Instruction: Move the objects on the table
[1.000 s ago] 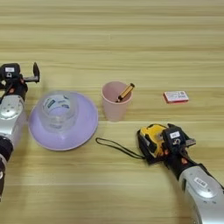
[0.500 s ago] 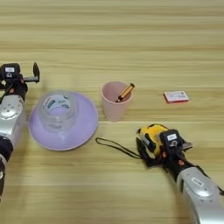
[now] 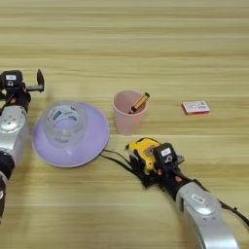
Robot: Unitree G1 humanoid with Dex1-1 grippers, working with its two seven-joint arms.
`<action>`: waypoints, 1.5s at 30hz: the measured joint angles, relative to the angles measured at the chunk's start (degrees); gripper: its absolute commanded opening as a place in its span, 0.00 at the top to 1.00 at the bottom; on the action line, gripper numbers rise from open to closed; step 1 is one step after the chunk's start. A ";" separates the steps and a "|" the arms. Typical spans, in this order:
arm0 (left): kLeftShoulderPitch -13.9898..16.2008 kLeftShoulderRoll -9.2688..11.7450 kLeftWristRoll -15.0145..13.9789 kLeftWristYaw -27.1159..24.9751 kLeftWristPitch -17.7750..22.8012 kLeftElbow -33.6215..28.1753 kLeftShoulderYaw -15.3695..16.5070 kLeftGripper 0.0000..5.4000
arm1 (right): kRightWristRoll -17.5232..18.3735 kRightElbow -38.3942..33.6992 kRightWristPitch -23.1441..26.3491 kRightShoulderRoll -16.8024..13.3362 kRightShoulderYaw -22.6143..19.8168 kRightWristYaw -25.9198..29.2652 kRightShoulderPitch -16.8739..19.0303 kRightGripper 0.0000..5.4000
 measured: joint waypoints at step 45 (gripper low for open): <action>0.00 -0.30 0.09 0.42 0.00 0.00 -0.17 0.00 | -0.38 0.19 -4.36 1.01 -0.04 0.03 -6.42 0.00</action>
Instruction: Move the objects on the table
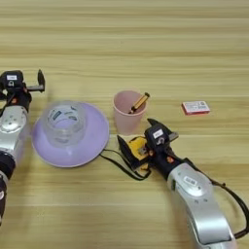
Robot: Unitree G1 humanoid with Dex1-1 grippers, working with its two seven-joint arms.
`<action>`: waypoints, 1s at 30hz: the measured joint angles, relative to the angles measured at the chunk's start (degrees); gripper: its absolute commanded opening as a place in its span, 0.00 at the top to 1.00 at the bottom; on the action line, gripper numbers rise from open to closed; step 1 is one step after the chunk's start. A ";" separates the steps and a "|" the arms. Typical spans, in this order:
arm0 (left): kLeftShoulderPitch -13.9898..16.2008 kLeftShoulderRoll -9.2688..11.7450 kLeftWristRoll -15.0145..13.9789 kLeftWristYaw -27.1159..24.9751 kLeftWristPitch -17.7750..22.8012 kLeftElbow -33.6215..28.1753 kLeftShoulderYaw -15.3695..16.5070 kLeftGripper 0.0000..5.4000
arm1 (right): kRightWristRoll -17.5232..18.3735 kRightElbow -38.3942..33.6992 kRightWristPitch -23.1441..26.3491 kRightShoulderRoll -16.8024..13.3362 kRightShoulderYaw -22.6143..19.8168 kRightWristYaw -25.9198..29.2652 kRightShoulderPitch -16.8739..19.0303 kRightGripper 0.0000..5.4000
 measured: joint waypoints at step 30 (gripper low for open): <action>0.00 -0.24 0.01 0.11 0.00 0.00 -0.01 0.00 | -1.02 7.27 -1.00 1.06 0.40 0.07 -7.58 0.00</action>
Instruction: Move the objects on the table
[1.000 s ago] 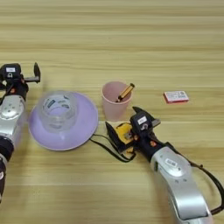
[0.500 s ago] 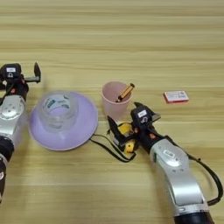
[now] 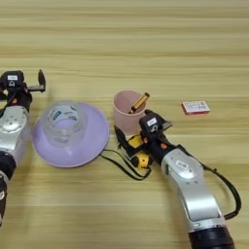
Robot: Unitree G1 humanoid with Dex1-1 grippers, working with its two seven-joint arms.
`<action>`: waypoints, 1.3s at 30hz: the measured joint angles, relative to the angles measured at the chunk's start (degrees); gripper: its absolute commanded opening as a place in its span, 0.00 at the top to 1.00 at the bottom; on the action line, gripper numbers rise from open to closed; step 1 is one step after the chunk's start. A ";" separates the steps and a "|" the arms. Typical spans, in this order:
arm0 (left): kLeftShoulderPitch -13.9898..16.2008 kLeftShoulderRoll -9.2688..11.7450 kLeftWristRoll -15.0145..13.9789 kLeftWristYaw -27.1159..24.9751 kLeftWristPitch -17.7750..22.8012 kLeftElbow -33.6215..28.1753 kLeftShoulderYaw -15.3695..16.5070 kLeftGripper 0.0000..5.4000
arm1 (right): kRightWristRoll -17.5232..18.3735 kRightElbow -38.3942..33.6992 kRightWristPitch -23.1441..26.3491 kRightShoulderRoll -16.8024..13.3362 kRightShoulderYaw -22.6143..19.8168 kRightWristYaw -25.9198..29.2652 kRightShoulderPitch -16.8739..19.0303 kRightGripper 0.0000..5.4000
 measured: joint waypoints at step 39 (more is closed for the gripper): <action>0.00 -0.20 0.01 0.75 0.01 -0.02 -0.44 0.00 | -0.15 11.02 -4.05 1.65 -0.08 0.22 -7.47 0.02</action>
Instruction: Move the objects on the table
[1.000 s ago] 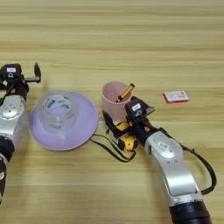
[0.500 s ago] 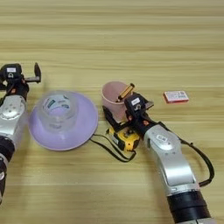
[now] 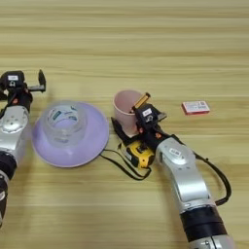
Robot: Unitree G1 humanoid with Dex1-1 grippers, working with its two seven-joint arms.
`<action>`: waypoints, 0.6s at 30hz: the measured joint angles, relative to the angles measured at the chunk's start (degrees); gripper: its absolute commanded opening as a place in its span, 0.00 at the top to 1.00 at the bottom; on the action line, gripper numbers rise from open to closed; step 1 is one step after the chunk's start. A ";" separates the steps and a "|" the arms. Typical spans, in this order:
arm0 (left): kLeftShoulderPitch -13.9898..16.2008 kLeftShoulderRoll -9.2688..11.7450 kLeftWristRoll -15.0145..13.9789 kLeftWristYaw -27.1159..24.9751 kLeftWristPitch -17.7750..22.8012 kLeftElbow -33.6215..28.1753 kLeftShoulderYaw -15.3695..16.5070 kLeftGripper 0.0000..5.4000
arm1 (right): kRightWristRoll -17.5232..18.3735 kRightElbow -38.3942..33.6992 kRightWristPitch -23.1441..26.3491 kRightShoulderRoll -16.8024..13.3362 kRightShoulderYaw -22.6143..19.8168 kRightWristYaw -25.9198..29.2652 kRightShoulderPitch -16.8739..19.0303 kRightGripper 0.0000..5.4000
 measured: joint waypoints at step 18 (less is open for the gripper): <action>0.00 -0.06 0.00 0.14 0.00 -0.01 -0.04 0.00 | 0.25 1.85 -1.41 0.94 -1.19 0.85 -0.66 0.20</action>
